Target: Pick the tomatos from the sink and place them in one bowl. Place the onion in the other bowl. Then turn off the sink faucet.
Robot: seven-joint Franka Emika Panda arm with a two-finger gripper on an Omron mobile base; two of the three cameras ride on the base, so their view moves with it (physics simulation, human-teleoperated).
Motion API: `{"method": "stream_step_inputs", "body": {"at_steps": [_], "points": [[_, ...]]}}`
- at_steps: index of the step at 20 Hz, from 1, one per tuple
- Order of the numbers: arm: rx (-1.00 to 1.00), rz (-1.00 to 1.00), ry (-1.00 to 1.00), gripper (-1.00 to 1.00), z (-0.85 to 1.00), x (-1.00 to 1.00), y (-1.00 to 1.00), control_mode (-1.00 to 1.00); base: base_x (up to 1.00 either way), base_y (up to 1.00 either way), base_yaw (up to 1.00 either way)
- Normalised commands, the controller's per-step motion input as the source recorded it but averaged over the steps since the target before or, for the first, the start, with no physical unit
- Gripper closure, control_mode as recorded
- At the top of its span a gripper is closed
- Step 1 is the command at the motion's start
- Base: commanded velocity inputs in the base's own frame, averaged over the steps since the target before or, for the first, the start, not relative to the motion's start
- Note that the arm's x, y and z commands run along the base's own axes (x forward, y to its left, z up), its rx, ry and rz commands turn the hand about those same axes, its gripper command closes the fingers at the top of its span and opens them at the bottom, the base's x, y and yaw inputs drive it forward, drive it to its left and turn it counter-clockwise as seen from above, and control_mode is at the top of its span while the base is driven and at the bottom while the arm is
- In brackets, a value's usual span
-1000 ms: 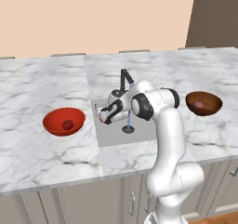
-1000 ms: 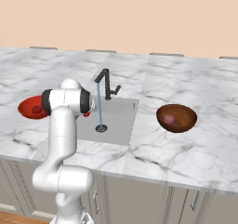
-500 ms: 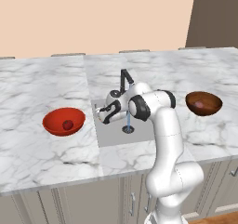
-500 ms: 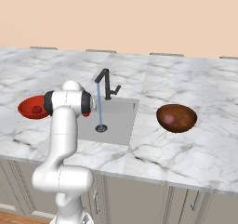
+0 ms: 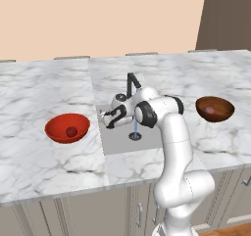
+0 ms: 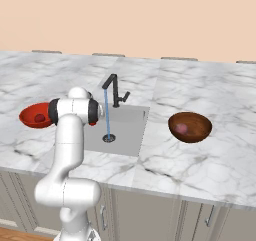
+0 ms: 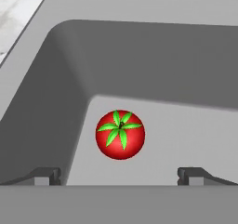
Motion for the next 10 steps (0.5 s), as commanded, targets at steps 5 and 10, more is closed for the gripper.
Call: {"method": "stream_step_inputs", "body": {"at_steps": [5,10], "points": [[0.00,0.00,0.00,-1.00,-0.19,0.00,-0.13,-1.00,0.00,0.00,0.00],[0.00,0.00,0.00,-1.00,-0.15,0.00,-0.30,-1.00,0.00,0.00,0.00]]}}
